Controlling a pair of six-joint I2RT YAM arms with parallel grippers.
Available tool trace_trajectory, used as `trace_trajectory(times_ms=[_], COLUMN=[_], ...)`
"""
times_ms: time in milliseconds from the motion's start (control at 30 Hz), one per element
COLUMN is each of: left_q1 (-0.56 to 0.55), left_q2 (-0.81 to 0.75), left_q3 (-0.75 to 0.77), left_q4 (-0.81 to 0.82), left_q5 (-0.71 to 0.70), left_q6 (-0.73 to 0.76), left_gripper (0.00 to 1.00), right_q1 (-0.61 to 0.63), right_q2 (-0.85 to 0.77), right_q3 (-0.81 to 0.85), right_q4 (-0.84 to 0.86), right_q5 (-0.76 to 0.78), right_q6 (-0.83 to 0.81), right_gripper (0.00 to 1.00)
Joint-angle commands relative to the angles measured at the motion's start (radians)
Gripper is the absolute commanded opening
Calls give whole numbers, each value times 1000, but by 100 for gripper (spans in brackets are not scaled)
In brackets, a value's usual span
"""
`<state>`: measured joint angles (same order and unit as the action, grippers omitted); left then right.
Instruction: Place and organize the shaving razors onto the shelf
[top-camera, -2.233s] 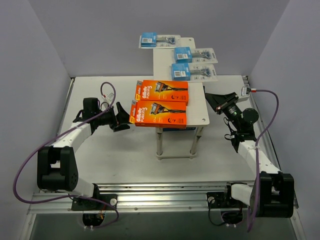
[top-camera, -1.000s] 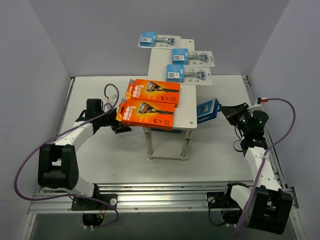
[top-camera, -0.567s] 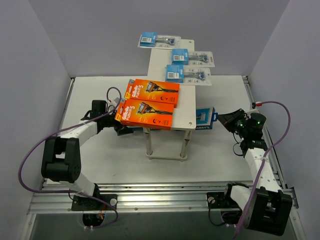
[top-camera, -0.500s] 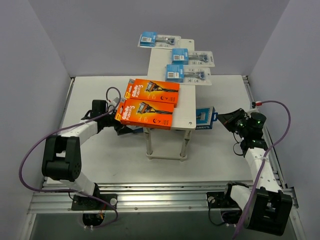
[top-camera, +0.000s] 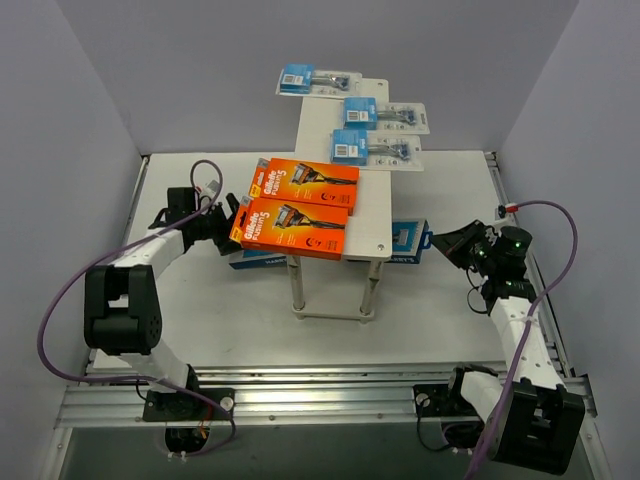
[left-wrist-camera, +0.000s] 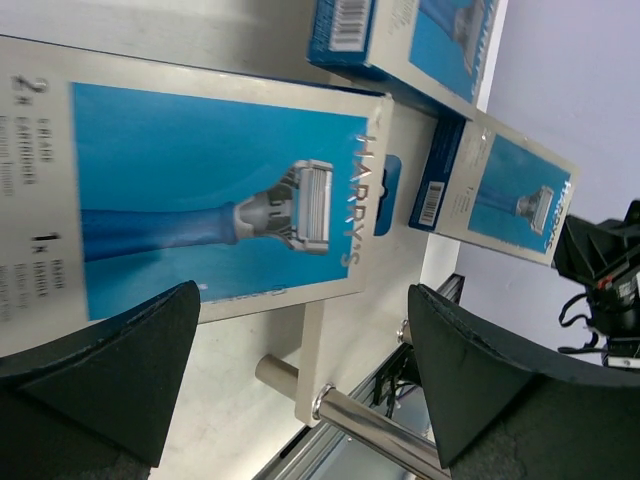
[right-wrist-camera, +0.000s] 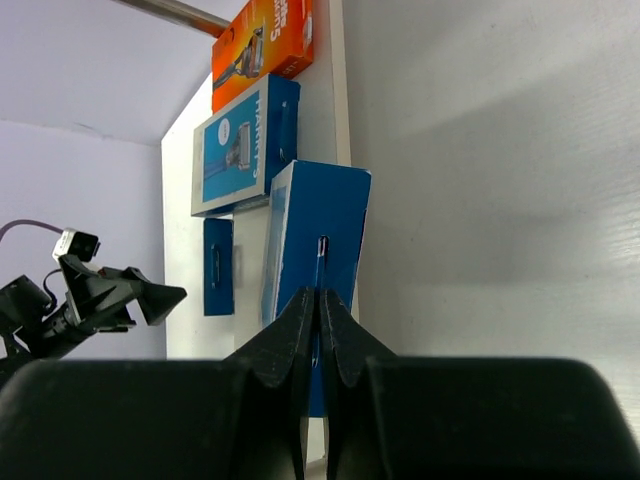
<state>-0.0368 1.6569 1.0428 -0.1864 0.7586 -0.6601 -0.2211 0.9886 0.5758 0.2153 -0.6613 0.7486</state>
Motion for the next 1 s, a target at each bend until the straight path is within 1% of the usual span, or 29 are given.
trace_trajectory(times_ms=[0, 67, 200, 233, 400, 467, 667, 800, 833, 967], left_q1=[29, 28, 23, 21, 6, -1, -51, -87, -112, -133], left_q2=[33, 55, 150, 165, 286, 316, 420, 454, 454, 448], left_q3=[78, 109, 201, 245, 364, 420, 572, 596, 592, 585], left_q4=[-10, 2, 24, 21, 22, -4, -157, -162, -151, -151], left_q5=[-7, -13, -5, -14, -7, -22, -90, -84, -87, -87], left_q6=[13, -10, -51, -53, -81, -78, 13, 11, 14, 17], left_gripper=[94, 94, 94, 94, 94, 94, 94, 94, 94, 94], right_q1=[11, 11, 8, 8, 3, 2, -4, -6, -7, -7], right_q2=[-54, -70, -88, -99, -87, -56, -8, 22, 45, 87], right_q3=[27, 36, 73, 79, 90, 91, 104, 131, 139, 133], right_q4=[-36, -74, -175, -188, -206, -209, -179, -169, -168, -140], right_q5=[-49, -52, -58, -60, -119, -133, -175, -199, -204, -202], right_q6=[-23, -23, -40, -38, -18, -25, 1, 6, -3, 1], right_gripper=[0, 0, 0, 0, 0, 0, 0, 0, 0, 0])
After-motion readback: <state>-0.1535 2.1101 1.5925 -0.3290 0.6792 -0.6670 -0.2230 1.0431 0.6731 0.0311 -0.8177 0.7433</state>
